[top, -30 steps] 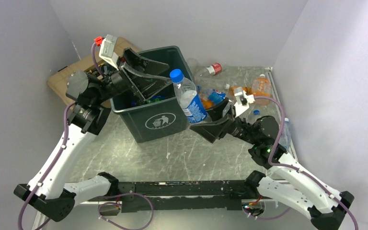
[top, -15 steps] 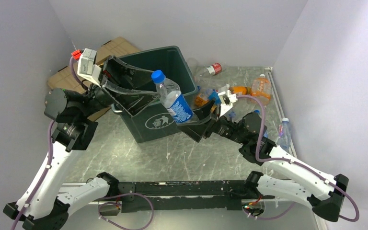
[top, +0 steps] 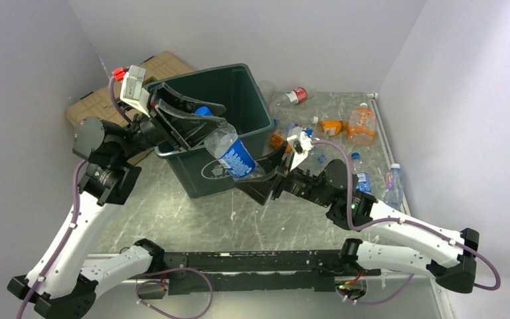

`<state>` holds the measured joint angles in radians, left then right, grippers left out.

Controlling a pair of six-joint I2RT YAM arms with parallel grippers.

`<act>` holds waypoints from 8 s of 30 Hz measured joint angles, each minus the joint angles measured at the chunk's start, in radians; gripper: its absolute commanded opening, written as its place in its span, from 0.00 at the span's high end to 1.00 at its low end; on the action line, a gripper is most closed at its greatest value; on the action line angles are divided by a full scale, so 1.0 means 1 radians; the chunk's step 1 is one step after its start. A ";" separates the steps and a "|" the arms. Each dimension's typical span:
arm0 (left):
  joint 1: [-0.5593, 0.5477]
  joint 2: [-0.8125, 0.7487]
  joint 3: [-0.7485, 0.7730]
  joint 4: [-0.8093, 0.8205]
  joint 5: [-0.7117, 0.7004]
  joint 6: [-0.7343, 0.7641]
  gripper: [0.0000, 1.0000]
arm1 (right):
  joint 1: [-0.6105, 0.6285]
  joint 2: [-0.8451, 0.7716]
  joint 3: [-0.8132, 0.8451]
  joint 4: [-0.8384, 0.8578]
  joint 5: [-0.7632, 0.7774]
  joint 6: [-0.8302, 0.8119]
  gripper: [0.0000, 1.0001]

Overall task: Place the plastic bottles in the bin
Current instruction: Pick up the plastic bottle at the center of the board, then place the plastic bottle in the trash bin, then pick up the plastic bottle at the center of the board.

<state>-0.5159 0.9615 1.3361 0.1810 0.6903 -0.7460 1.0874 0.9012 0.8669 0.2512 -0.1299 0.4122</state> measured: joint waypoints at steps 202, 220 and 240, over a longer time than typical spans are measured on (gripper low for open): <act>0.043 -0.570 -0.127 -0.742 -0.731 0.185 0.08 | -0.620 -0.329 -0.313 -0.405 0.376 0.123 1.00; 0.043 -0.116 -0.007 -0.372 -0.248 0.117 0.03 | -0.603 -0.382 0.025 -0.347 -0.401 0.119 1.00; -0.007 0.138 -0.039 0.181 0.111 -0.030 0.01 | -0.522 -0.101 0.031 0.090 -0.613 0.407 1.00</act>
<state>-0.5228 1.1000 1.2972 0.3618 0.8009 -0.7761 0.5655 0.7998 0.8982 0.3412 -0.7425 0.8188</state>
